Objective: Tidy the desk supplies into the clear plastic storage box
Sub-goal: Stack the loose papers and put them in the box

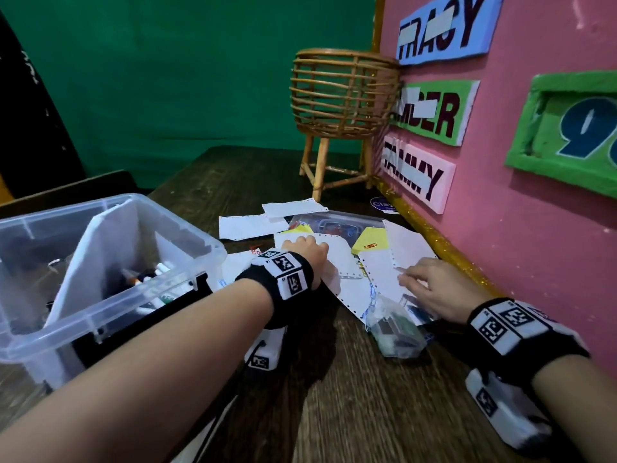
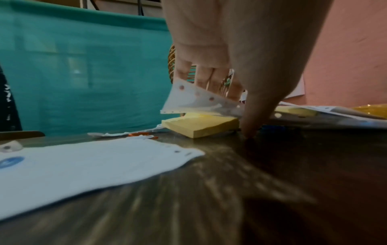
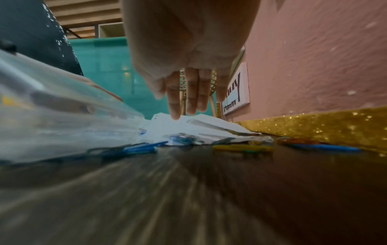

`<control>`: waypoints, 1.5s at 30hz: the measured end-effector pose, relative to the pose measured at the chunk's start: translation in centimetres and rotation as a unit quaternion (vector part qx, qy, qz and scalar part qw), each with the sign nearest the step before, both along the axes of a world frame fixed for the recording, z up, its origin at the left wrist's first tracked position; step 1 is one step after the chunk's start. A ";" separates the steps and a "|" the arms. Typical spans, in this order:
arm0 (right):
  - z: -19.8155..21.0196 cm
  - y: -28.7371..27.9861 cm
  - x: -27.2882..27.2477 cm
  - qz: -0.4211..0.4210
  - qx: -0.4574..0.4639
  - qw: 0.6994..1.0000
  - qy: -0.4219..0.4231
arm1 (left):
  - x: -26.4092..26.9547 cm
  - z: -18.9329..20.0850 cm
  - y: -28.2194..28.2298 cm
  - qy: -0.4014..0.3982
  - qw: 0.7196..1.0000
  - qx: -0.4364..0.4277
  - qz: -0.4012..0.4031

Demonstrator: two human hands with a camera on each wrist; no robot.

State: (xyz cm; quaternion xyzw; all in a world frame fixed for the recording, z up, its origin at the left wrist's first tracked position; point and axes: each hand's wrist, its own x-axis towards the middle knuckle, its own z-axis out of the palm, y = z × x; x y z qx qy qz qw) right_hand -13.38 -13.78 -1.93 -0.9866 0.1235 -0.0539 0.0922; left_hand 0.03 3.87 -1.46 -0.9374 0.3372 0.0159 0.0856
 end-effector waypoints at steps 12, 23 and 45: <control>-1.3 -1.3 3.1 -0.039 -0.036 0.989 0.137 | 0.1 0.5 -1.0 0.015 0.998 -0.055 -0.039; -0.1 0.1 1.9 0.004 -0.005 0.994 -0.107 | -1.5 1.1 -0.2 -0.068 0.950 -0.293 -0.083; -0.1 0.1 2.5 -0.164 0.039 0.985 -0.048 | -2.8 1.0 -0.5 -0.172 0.917 -0.325 -0.155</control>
